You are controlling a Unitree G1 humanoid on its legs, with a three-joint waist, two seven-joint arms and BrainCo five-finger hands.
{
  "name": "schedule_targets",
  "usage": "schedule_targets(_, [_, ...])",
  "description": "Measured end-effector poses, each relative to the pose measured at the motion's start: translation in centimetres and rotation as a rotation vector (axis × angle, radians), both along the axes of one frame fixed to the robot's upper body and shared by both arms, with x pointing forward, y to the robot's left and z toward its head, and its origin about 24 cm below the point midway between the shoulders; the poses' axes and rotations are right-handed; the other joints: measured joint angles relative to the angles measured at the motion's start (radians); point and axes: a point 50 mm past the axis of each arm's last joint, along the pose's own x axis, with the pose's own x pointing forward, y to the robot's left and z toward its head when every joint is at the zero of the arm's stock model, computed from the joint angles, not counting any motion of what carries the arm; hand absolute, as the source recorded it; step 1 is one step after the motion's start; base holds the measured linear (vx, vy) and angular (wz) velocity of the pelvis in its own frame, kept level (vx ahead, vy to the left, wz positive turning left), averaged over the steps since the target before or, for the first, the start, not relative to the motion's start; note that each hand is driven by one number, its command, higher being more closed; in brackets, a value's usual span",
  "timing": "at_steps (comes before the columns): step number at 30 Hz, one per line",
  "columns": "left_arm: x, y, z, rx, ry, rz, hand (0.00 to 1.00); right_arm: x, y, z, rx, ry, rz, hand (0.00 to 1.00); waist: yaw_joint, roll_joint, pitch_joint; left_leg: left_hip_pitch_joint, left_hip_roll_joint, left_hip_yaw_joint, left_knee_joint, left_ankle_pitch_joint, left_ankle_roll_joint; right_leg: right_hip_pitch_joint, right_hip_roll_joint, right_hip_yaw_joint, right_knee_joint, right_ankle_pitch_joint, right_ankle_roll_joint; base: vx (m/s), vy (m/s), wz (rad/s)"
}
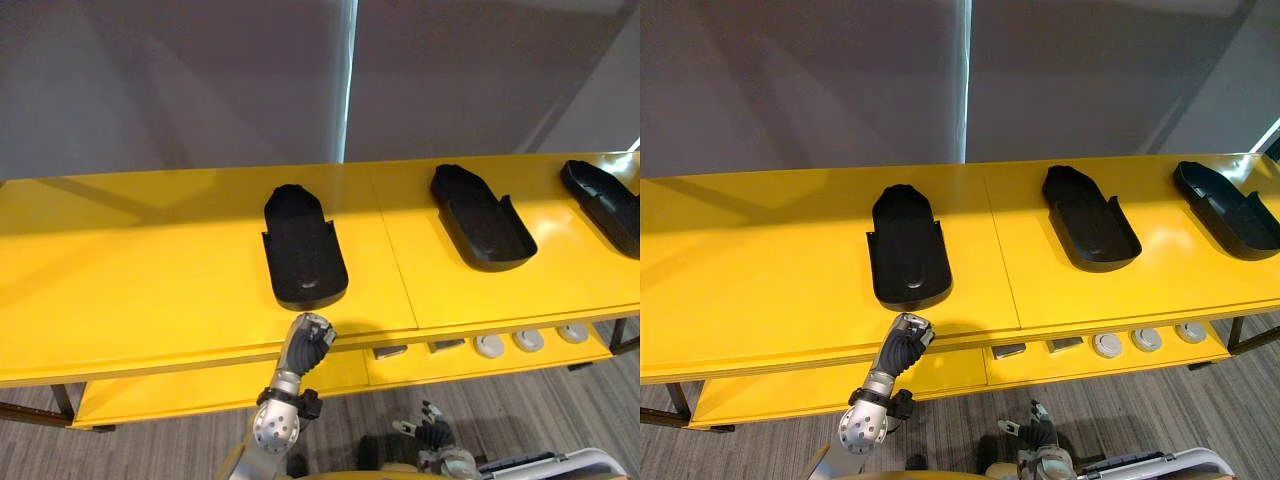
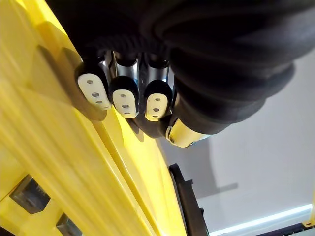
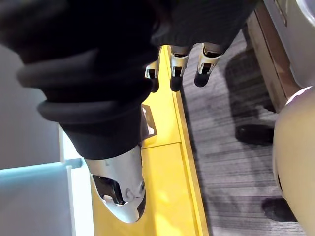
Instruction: Walk over and take plastic housings, then place them on the shelf
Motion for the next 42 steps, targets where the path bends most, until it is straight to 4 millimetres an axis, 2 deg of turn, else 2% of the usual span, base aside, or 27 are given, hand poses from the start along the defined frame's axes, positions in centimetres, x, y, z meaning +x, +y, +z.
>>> schedule_targets(5, [0.0, -0.5, 0.0, 0.0, 0.0, -0.02, 1.0, 0.0, 0.0, 0.0, -0.002, -0.001, -0.002, 0.0, -0.004, 0.0, 0.0, 0.0, 0.0, 0.0, 0.0, 0.0, 0.0, -0.001, 0.0, 0.001, 0.0, 0.001, -0.001, 0.0, 0.0, 0.0])
schedule_targets(13, [0.9, -0.4, 0.3, 0.013, -0.022, 0.015, 1.0, 0.1, 0.0, 0.0, -0.002, -0.001, -0.002, 0.0, -0.009, 0.0, 0.0, 0.001, 0.0, 0.003, 0.0, 0.003, 0.005, -0.001, 0.001, 0.006, 0.0, 0.003, -0.005, 0.0, 0.0, 0.0])
schedule_targets(25, [2.2, 1.3, 0.2, 0.036, -0.036, 0.144, 1.0, 0.1, 0.0, 0.0, -0.001, 0.0, -0.002, 0.0, -0.011, 0.0, 0.0, 0.001, 0.001, 0.011, -0.001, 0.002, 0.002, -0.001, 0.003, 0.018, -0.001, 0.005, -0.006, 0.0, 0.0, -0.01])
schedule_targets(31, [3.9, 2.2, 0.5, 0.057, -0.066, 0.202, 1.0, 0.2, 0.0, 0.0, -0.001, 0.0, -0.002, 0.0, -0.013, -0.001, -0.001, -0.005, 0.001, 0.019, -0.004, 0.0, 0.0, -0.017, 0.004, 0.024, -0.001, 0.005, -0.006, -0.02, 0.005, -0.05])
schedule_targets(35, [4.4, 2.7, 0.7, 0.069, -0.072, 0.25, 1.0, 0.2, 0.0, 0.0, -0.001, -0.002, -0.004, 0.0, -0.028, -0.001, -0.001, -0.003, 0.002, 0.021, -0.004, 0.0, 0.0, -0.016, 0.005, 0.024, -0.001, 0.007, -0.008, 0.0, 0.0, 0.0])
schedule_targets(42, [5.5, 3.1, 1.0, 0.085, -0.083, 0.281, 1.0, 0.2, -0.1, 0.1, 0.001, -0.003, -0.011, 0.0, -0.033, -0.002, 0.0, -0.001, 0.002, 0.026, -0.004, 0.002, 0.005, -0.016, 0.006, 0.029, -0.001, 0.007, -0.009, 0.0, 0.0, 0.0])
